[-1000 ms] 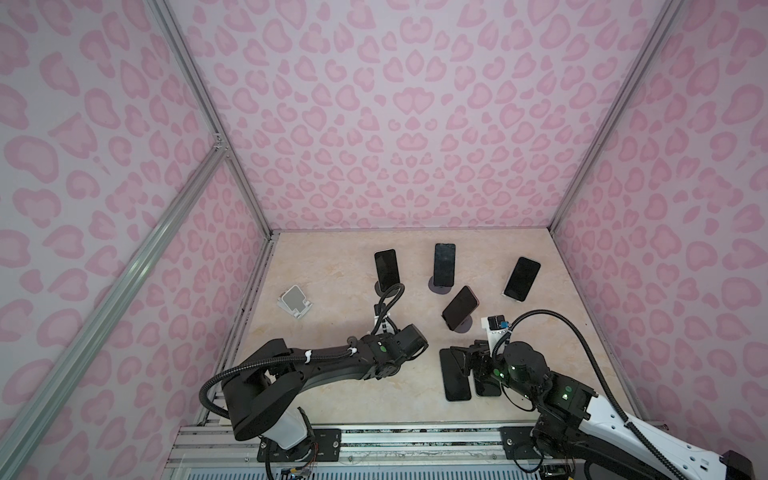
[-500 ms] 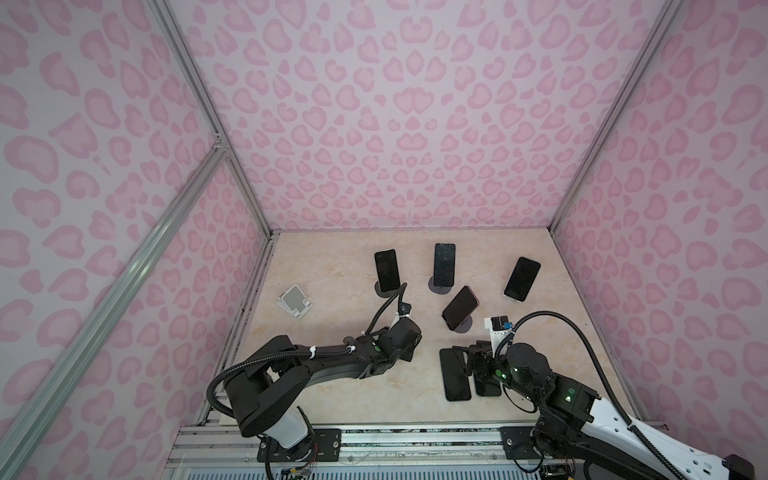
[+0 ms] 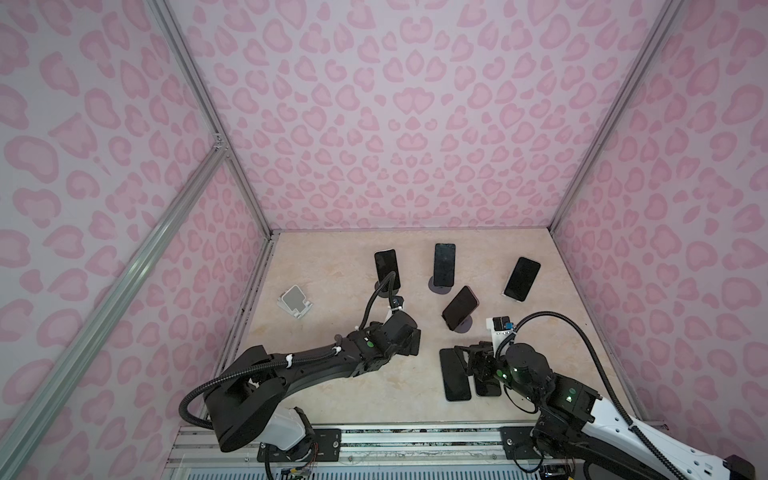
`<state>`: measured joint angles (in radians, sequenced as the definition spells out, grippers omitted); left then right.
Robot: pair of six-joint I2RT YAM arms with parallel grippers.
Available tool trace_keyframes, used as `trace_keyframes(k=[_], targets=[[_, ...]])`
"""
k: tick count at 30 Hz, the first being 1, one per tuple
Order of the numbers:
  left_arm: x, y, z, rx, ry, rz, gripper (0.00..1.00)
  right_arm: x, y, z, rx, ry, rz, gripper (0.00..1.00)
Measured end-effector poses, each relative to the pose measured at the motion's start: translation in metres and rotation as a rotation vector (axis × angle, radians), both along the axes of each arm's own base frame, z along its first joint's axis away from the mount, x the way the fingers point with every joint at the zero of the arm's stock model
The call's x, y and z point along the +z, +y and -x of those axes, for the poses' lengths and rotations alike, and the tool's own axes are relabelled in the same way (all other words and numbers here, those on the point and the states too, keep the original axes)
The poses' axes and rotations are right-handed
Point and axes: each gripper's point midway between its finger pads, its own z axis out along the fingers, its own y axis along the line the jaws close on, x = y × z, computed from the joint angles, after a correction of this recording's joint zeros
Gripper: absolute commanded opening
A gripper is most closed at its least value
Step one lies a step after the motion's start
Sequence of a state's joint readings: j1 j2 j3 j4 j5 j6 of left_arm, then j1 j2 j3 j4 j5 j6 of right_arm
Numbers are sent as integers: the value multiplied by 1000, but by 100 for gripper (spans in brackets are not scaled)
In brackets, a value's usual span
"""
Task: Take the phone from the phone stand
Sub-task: 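Lower the left gripper over the empty dark stand's upright plate, then close the left gripper on the dark stand's upright plate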
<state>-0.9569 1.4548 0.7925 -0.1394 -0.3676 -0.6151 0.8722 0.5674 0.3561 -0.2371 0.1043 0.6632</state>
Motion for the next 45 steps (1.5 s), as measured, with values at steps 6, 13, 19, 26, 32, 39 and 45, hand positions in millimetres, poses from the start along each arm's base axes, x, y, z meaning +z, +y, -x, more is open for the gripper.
trace_keyframes(k=[6, 13, 19, 26, 32, 39, 45], targets=[[-12, 6, 6, 73, 46, -34, 96, 3, 2, 0, 1, 2, -3, 93], [-44, 36, 12, 132, 112, -89, 97, 7, -1, 1, -2, -7, -8, 93], [-38, 36, 14, 97, 105, -69, 97, 1, -2, 3, 0, 10, 13, 93], [-66, 58, 11, 114, 107, -194, 97, 3, 3, 4, 14, 14, 19, 93], [-56, 54, 13, 94, 84, -135, 97, 3, 7, 5, 26, 19, 34, 93], [1, 44, 4, 75, -8, 25, 97, -1, 16, 6, 46, 24, 71, 93], [5, 61, 5, 154, 17, -31, 97, -4, 26, 7, 67, 31, 94, 93]])
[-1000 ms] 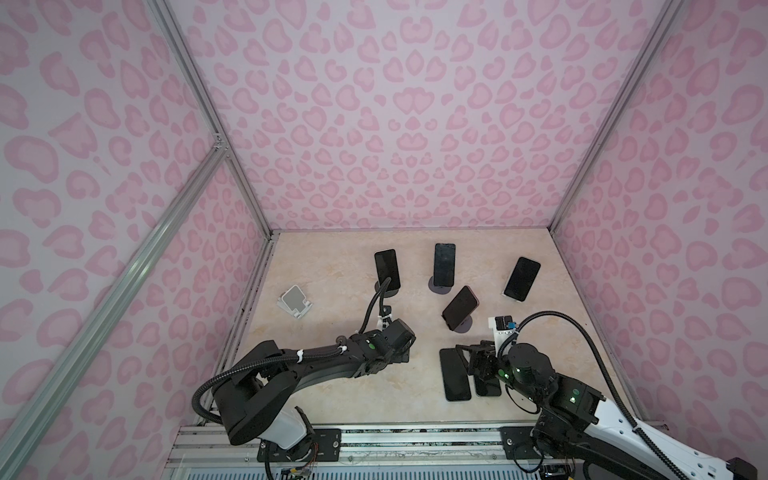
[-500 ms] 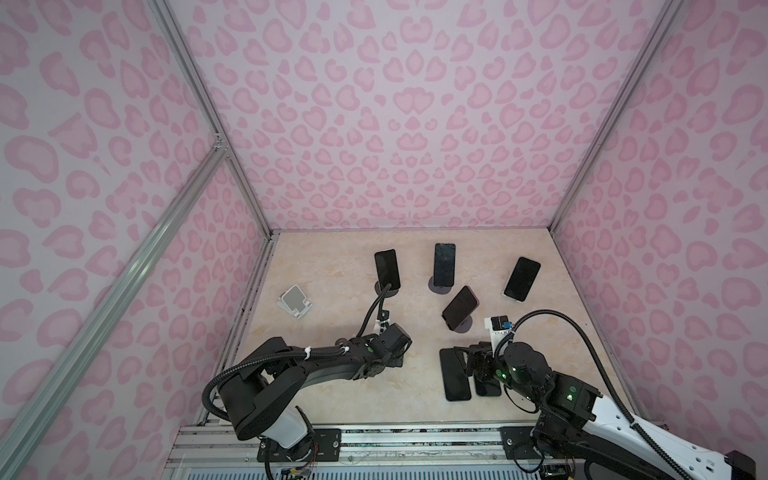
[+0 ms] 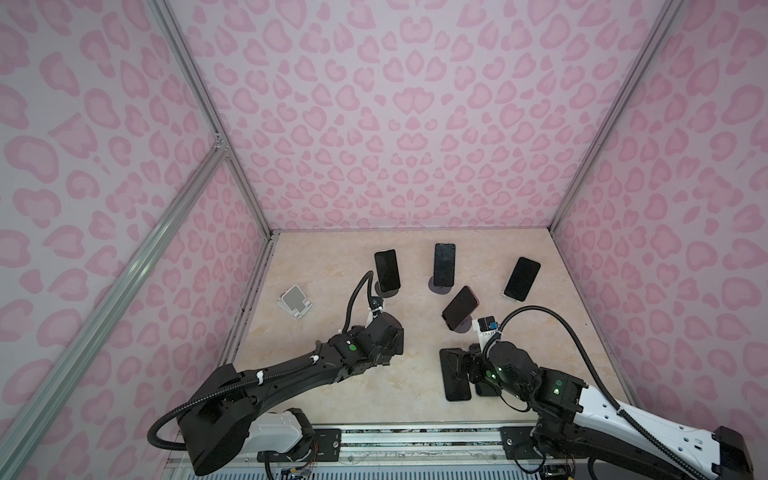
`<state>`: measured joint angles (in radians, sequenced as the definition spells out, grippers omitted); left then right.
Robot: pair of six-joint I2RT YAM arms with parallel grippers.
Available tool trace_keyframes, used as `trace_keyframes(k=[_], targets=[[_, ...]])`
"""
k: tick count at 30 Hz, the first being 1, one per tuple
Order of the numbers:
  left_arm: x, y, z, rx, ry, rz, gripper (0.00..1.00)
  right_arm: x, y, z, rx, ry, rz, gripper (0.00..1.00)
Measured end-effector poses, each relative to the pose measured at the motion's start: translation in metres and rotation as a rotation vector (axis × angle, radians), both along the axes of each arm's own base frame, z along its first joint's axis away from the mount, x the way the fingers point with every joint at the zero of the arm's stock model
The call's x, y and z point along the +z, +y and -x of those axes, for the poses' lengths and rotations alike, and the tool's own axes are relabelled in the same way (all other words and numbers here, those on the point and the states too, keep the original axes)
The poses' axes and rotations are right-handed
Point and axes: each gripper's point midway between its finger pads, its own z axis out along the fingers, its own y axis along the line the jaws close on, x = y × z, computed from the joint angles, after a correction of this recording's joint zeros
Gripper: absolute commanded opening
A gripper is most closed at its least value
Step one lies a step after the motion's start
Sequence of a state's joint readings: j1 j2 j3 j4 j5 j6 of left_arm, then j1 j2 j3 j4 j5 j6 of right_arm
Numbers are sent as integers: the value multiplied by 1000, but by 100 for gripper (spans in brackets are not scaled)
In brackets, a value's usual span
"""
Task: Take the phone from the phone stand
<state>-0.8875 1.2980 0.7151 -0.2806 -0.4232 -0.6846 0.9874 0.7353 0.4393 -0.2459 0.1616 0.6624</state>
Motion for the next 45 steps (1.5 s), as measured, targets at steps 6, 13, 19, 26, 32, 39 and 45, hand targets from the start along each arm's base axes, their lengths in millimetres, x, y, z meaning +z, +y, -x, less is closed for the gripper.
trace_keyframes(k=[6, 13, 19, 26, 32, 39, 45], targets=[[-2, 15, 15, 82, 40, -48, 97, 4, 9, 0, 18, -3, 3, 94], [-5, 13, 24, 180, 55, -62, 99, 4, 8, -1, 16, -11, 12, 94], [-21, 15, 24, 252, 73, -127, 94, 10, 6, -2, 8, -30, -6, 94], [-25, 14, 21, 274, 63, -139, 81, 11, 1, -1, 2, -44, -14, 94], [-28, 15, 20, 279, 61, -153, 69, 6, -1, -1, -2, -38, -5, 94], [-28, 20, 19, 283, 37, -169, 60, 6, -1, -1, -4, -38, -5, 94], [-25, 24, 20, 276, 25, -170, 57, 7, -1, -2, -6, -39, -7, 94]])
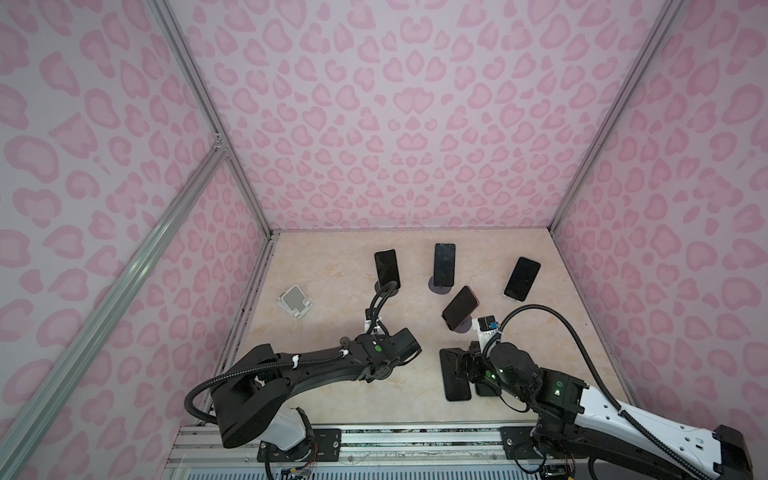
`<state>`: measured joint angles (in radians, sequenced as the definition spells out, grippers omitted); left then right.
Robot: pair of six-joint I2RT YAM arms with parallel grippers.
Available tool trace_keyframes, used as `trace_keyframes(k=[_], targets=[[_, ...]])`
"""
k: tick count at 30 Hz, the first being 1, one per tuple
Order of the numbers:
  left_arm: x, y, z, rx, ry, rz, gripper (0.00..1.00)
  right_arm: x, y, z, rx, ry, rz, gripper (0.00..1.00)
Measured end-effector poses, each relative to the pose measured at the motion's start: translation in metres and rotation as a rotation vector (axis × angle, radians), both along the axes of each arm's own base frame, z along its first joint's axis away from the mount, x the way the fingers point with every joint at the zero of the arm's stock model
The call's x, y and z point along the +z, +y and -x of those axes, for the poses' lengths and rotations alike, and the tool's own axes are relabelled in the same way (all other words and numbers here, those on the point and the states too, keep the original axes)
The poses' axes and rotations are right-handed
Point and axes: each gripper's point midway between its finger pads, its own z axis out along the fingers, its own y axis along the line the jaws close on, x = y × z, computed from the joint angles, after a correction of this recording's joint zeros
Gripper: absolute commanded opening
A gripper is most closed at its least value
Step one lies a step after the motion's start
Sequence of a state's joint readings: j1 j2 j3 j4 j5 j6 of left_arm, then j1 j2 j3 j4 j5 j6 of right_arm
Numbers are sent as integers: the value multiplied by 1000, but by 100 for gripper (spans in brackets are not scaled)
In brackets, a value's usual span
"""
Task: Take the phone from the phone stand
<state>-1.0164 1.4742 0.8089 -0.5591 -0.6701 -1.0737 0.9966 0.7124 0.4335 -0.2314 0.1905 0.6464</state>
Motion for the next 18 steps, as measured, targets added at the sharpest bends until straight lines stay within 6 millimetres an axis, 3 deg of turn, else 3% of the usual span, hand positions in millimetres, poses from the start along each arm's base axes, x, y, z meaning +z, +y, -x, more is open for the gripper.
trace_keyframes(k=[5, 9, 15, 18], targets=[[16, 6, -4, -1, -39, 16, 57, 0, 0, 0, 0, 0, 0, 93], [37, 34, -24, 70, -78, 30, 56, 1, 0, 0, 0, -2, -4, 93], [78, 95, -79, 251, -148, 51, 56, 1, 0, 0, 0, -3, -5, 93], [83, 125, -113, 333, -146, 30, 56, 2, 0, 0, 1, -4, -8, 93]])
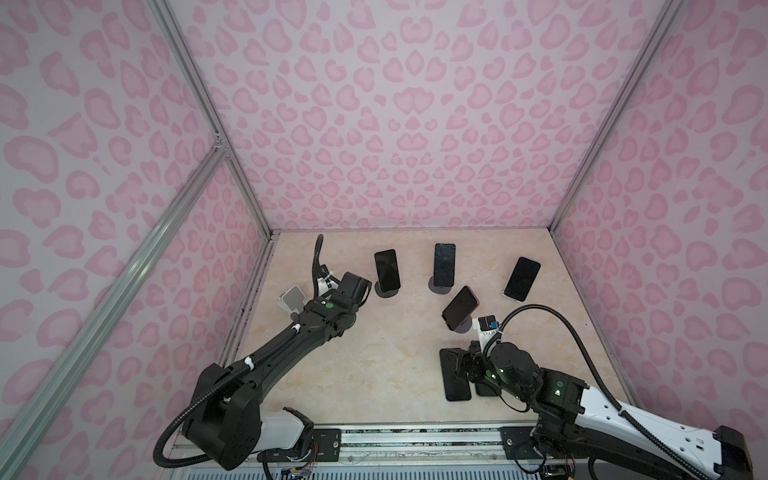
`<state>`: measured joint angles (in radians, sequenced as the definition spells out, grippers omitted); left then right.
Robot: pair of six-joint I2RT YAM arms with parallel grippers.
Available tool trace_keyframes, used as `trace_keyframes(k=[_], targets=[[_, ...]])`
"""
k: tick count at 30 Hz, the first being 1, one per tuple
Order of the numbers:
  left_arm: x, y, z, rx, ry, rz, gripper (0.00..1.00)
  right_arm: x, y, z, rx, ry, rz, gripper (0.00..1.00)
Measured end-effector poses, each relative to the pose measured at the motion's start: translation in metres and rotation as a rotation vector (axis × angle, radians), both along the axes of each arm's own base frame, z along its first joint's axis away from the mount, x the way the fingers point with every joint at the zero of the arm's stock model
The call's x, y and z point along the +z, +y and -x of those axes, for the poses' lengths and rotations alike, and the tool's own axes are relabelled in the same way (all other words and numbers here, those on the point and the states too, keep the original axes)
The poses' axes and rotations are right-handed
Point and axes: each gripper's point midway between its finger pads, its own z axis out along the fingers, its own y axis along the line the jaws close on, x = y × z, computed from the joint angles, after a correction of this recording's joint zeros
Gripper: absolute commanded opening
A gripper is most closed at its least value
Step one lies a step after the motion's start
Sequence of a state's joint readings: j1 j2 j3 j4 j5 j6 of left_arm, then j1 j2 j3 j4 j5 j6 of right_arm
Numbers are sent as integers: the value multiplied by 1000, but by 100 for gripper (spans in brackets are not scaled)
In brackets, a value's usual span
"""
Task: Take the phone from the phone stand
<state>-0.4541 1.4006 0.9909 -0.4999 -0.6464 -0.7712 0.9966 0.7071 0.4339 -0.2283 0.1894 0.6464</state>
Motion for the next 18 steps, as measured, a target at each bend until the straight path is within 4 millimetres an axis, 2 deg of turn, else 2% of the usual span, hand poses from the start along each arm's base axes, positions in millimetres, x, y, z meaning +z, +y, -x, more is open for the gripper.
trace_keyframes(k=[4, 8, 15, 18], targets=[[-17, 30, -44, 63, 50, 14, 55, 6, -1, 1, 1, -14, -21, 93], [-35, 37, -72, 54, 94, 25, 55, 14, -2, 1, 1, -32, -43, 93], [-48, 33, -98, 18, 118, 28, 56, 19, -8, 1, -9, -49, -50, 93], [-59, 33, -105, 18, 140, 26, 64, 20, -13, 1, -21, -50, -34, 93]])
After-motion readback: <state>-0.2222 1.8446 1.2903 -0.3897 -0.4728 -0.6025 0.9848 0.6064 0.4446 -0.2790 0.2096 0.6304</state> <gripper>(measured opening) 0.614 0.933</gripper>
